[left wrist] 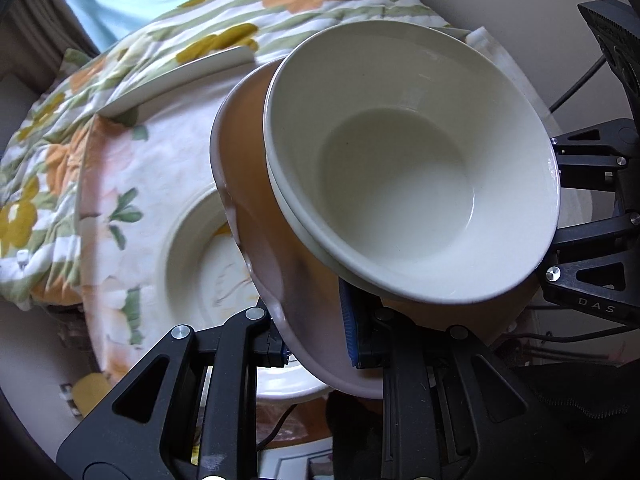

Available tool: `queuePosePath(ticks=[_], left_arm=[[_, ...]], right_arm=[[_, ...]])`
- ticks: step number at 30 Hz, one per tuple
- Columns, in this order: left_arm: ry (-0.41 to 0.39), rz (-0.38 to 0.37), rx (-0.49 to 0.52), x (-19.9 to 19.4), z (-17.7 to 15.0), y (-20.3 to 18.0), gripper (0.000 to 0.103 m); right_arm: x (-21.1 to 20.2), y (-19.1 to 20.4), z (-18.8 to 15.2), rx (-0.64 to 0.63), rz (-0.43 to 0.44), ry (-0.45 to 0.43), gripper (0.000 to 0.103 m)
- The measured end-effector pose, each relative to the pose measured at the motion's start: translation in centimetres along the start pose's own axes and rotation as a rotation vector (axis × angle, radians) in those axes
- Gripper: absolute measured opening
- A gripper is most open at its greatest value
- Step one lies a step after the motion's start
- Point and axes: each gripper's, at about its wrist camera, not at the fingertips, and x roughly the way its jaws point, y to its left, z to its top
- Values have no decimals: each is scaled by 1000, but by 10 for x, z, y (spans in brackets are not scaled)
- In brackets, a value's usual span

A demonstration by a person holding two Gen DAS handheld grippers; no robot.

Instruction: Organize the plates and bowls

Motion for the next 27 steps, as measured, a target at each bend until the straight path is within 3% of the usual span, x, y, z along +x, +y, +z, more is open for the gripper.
queuePosePath(ticks=[7,12,27], left_arm=[[47,-11,31,19,-23,57,17],[60,-27,48,34,-32,75,17],[38,-53,61,48,-40,83,17]], right_arm=[[36,49,21,50,15,33,21],[54,66,24,82,4,52,21],[67,79,25,99,-59,29,21]])
